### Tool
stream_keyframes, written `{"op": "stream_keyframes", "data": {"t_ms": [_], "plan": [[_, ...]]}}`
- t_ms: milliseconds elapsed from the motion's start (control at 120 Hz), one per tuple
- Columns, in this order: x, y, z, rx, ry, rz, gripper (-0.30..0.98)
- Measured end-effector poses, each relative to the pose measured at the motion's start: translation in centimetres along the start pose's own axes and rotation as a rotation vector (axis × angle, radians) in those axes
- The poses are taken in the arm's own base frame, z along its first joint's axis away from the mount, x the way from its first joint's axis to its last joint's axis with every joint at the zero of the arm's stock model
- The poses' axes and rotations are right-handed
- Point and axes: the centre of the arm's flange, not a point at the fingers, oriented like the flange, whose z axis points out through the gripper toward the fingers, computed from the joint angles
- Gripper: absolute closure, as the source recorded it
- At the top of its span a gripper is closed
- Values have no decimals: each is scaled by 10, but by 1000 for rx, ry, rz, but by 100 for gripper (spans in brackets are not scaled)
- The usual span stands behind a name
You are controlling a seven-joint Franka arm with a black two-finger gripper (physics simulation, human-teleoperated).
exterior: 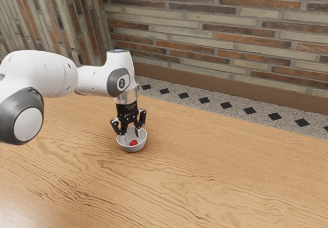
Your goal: Take strawberry from the bowl
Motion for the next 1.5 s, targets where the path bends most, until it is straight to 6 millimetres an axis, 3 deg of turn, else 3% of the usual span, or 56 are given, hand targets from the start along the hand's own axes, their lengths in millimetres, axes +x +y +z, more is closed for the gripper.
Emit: {"op": "stream_keyframes", "data": {"t_ms": [483,708,858,1267,1433,1500], "plan": [[-2,5,23,24,-19,-18,41],[-1,5,24,30,-17,-15,46],[-1,9,15,23,-10,-10,50],[0,8,21,50,-18,-2,58],[-1,10,-2,38,-12,11,63],[-5,7,-30,18,8,26,64]]}}
